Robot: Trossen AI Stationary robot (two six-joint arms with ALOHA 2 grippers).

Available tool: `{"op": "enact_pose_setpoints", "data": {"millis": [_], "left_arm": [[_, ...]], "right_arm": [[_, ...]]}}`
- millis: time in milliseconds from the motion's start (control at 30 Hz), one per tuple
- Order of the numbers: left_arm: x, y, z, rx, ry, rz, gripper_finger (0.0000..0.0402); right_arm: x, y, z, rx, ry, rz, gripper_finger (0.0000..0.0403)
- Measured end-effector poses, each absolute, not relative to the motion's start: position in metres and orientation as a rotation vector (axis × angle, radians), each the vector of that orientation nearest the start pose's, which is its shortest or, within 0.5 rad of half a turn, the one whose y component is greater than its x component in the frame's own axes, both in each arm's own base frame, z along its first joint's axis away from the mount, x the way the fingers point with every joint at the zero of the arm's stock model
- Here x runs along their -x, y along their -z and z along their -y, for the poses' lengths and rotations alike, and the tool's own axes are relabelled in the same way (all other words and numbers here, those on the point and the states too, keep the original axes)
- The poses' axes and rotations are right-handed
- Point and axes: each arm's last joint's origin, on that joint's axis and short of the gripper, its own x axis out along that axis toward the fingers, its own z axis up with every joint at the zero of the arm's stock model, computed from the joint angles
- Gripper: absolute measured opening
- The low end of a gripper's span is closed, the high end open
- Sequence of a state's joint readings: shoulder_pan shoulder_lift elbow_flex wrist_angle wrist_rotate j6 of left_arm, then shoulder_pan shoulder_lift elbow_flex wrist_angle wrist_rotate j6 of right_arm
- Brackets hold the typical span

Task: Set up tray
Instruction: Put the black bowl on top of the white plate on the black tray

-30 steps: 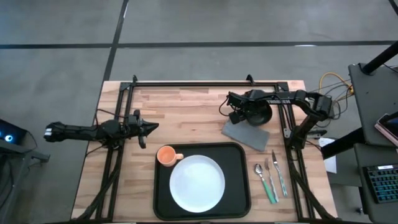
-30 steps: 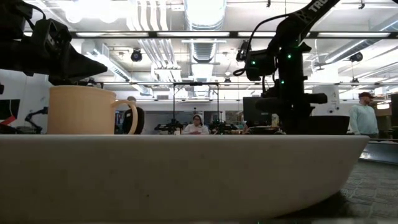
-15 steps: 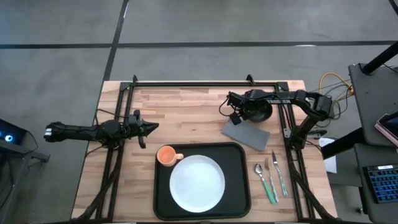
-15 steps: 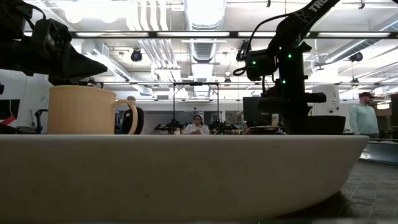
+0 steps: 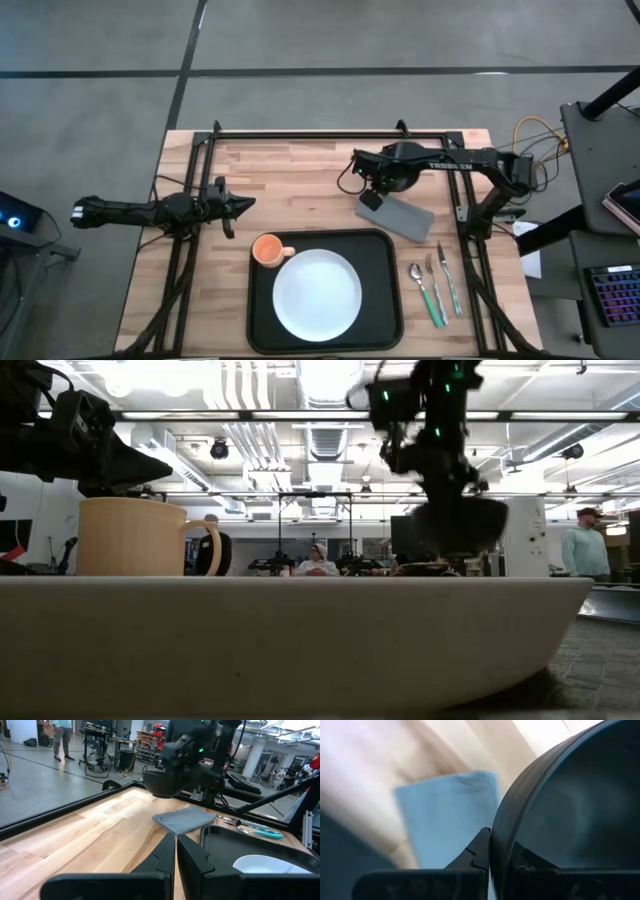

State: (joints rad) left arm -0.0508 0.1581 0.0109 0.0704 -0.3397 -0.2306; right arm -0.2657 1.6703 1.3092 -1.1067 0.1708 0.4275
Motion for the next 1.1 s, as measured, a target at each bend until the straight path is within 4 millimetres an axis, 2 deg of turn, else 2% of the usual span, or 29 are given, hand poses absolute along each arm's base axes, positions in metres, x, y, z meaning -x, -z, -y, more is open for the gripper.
{"op": "enact_pose_setpoints", "data": {"millis": [300, 500, 867, 1100], "left_arm": [[-0.106, -0.161, -0.004, 0.214, -0.296, -0.042, 0.0000], [-0.106, -0.161, -0.004, 0.214, -0.297, -0.042, 0.0000], [-0.105, -0.162, -0.004, 0.152, -0.296, -0.049, 0.0000], [-0.105, -0.162, -0.004, 0.151, -0.299, -0.049, 0.0000]], "right_arm": [[-0.319, -0.293, 0.028, -0.140, 0.364, -1.269, 0.0008], [-0.325, -0.314, -0.010, 0.021, 0.186, -1.202, 0.0008], [-0.323, -0.322, -0.068, 0.146, 0.010, -1.142, 0.0008], [-0.333, -0.313, -0.124, 0.300, -0.215, -1.015, 0.0008]]}}
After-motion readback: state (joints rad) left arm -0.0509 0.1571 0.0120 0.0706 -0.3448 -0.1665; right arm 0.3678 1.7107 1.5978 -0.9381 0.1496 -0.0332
